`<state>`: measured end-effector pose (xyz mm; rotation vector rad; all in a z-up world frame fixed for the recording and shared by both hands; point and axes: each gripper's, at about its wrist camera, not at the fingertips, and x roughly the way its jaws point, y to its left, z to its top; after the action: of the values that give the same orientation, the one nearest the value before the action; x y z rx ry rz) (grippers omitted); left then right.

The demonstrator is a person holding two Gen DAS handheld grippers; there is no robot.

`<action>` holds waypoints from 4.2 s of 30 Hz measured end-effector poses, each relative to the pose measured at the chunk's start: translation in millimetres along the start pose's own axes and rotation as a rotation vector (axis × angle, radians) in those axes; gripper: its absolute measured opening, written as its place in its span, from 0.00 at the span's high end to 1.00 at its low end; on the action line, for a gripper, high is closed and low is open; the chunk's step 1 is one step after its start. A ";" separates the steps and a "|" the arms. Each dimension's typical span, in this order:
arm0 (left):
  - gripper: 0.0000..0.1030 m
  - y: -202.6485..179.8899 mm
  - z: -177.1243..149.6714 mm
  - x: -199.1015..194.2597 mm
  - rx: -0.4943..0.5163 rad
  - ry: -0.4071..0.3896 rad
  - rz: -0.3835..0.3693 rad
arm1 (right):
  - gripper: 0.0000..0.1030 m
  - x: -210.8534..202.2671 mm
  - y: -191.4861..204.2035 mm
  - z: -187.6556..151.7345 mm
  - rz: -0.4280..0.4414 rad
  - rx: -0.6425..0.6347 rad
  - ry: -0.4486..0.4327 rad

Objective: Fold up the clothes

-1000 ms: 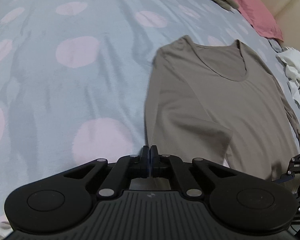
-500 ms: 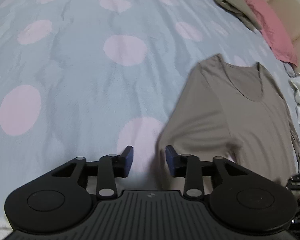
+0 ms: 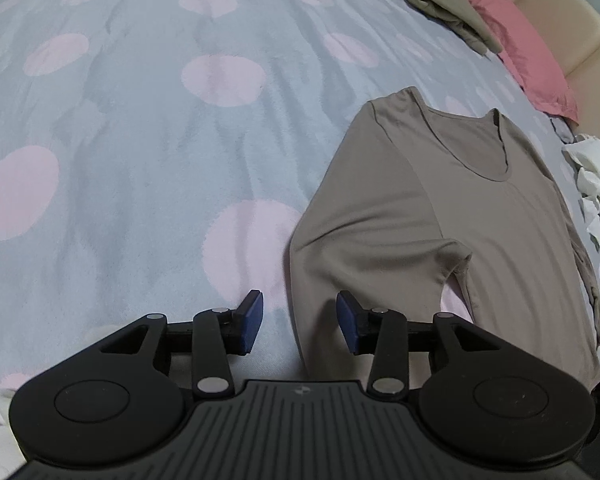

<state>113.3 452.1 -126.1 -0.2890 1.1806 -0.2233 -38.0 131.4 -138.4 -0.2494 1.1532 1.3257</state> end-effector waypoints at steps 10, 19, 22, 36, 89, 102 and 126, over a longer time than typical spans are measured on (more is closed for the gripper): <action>0.62 0.4 -13.3 -8.6 0.005 -0.010 -0.015 | 0.50 8.6 25.2 -9.6 0.023 0.150 -0.017; 0.63 -2.1 -21.6 -14.4 -0.001 -0.013 -0.001 | 0.96 36.3 32.2 -25.6 0.237 0.425 0.058; 0.63 -5.7 -18.0 -21.9 0.026 -0.022 0.012 | 0.97 34.9 47.9 -23.3 0.426 0.496 0.008; 0.65 -19.1 -19.5 -25.2 0.130 -0.068 -0.003 | 0.64 25.5 37.3 -21.7 0.255 0.229 0.221; 0.81 -134.7 -132.8 3.8 0.471 -0.188 0.226 | 0.61 -55.4 -47.4 5.5 0.044 -0.078 0.006; 1.00 -160.3 -161.1 10.5 0.640 -0.180 0.348 | 0.60 -58.6 -27.7 0.1 0.043 -0.088 0.017; 0.57 -112.3 -240.9 -87.0 0.283 -0.291 0.239 | 0.57 -62.2 -17.4 -2.4 0.054 -0.114 0.003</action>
<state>-145.0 349.0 -96.7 0.0676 0.8726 -0.1311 -13.4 85.7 -99.8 -0.3057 1.0948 1.4412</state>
